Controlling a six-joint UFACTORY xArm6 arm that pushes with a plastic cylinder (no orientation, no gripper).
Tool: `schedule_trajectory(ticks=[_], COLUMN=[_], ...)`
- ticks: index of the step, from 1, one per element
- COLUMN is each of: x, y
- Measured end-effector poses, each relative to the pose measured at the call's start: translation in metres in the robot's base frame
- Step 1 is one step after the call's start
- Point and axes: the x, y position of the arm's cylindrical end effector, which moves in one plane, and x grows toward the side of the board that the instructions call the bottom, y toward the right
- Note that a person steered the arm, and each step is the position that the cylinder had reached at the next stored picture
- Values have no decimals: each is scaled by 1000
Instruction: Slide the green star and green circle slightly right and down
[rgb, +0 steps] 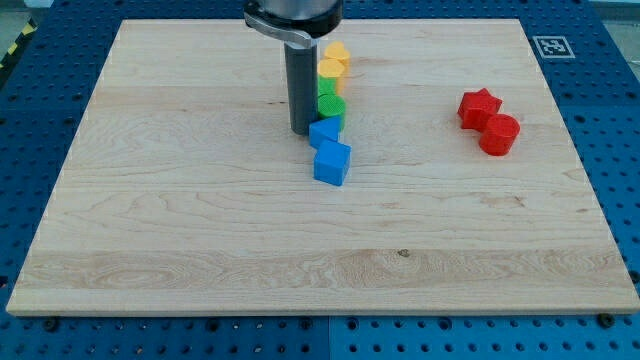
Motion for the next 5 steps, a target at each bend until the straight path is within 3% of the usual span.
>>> schedule_trajectory(ticks=[3, 5], x=[-11, -63], y=[-22, -47])
